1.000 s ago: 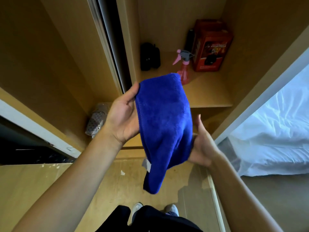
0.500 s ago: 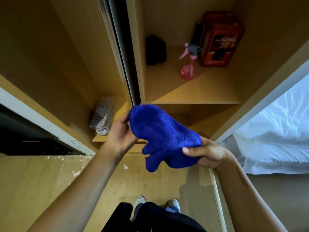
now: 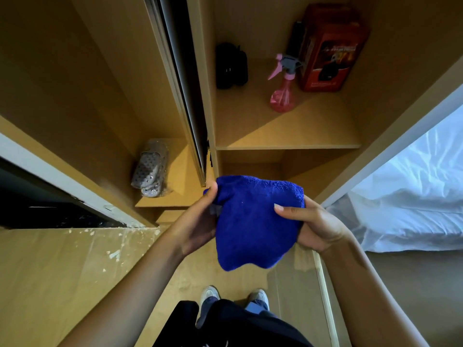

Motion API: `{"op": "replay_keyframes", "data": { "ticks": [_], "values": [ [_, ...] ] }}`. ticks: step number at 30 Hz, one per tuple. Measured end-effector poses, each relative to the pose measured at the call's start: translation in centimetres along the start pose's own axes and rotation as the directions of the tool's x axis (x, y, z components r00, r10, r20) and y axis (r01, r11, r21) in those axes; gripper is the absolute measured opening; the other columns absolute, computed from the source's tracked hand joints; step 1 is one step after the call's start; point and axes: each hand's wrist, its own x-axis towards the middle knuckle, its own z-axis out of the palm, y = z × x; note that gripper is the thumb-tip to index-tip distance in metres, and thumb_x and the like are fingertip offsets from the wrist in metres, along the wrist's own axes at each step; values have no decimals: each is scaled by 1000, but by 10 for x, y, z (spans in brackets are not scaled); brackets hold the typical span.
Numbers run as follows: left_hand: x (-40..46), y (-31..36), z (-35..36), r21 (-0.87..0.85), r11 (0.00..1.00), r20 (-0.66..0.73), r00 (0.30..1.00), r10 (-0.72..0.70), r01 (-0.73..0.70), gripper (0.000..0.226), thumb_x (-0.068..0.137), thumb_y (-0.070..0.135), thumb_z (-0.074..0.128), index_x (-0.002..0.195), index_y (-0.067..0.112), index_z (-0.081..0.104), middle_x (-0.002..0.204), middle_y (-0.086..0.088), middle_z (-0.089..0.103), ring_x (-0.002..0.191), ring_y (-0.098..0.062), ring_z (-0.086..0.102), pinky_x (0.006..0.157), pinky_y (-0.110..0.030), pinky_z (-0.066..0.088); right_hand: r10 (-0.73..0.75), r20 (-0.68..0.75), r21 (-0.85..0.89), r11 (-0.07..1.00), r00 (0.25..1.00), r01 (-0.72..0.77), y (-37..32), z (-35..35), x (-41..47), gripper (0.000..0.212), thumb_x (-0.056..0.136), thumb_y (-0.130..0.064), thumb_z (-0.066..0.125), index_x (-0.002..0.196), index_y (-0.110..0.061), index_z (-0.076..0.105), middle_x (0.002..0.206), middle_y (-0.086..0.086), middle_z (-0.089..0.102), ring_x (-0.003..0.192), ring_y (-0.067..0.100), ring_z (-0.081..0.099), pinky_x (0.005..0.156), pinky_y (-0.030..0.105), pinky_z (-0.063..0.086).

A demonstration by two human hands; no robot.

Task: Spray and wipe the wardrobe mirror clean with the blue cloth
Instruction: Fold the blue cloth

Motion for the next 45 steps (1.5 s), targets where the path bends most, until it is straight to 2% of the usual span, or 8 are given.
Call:
{"op": "replay_keyframes", "data": {
  "ticks": [5,14,17,23,30,35,41,45],
  "values": [
    [-3,26,-2,207,941,-57,957,285,-268,18,76,23,72,93,16,72,91,-1,71,85,-13,63,67,-28,43,2,9,-97,995,1000,-1,-9,-11,-2,44,84,-17,73,126,-7,62,131,20,60,122,35,58,96,42,53],
    [-16,50,17,499,717,-213,734,645,-486,30,79,-2,71,85,15,47,62,17,67,68,0,68,57,-16,53,-266,-440,-240,955,858,174,-29,-3,-1,32,85,-5,63,117,-1,61,110,15,72,105,26,69,82,34,59],
    [-22,57,22,583,636,-172,689,704,-505,37,80,-5,70,92,19,45,72,12,72,75,-3,69,58,-16,53,-286,-536,-54,951,795,305,-32,1,2,49,71,-3,72,113,-12,50,106,16,72,98,29,71,81,42,60],
    [-32,63,28,670,533,-41,691,722,-516,38,83,-3,66,101,30,67,104,6,71,103,-10,66,85,-30,56,35,-434,31,999,900,-24,-41,0,6,42,89,-15,64,127,-30,58,124,9,62,115,28,60,82,53,55],
    [-40,67,25,756,469,-47,678,734,-455,36,85,8,69,108,35,68,110,16,68,111,-5,61,88,-26,55,-213,-396,-119,976,893,180,-46,7,4,36,87,-4,62,121,-17,65,104,5,74,108,22,67,81,39,59],
    [-36,72,30,946,75,122,561,819,-315,44,81,11,74,123,19,64,111,8,64,107,-12,60,90,-24,53,-431,-261,-895,443,864,-50,-58,13,9,55,81,-11,76,132,-22,58,116,-12,65,105,6,61,88,19,51],
    [-41,93,32,962,-249,272,500,822,-113,28,89,34,58,108,16,66,101,-5,57,104,-23,45,81,-33,43,-711,-133,-991,72,691,-116,-77,22,8,19,86,-36,70,104,-30,67,115,-1,45,113,16,35,88,28,33],
    [-74,127,50,937,67,165,604,780,-342,20,71,37,71,87,25,67,114,7,52,117,-12,45,98,-26,39,-645,-14,-847,413,764,333,-97,29,-8,12,87,-28,67,96,-21,63,102,-13,67,99,8,62,83,28,49]
  ]
}}
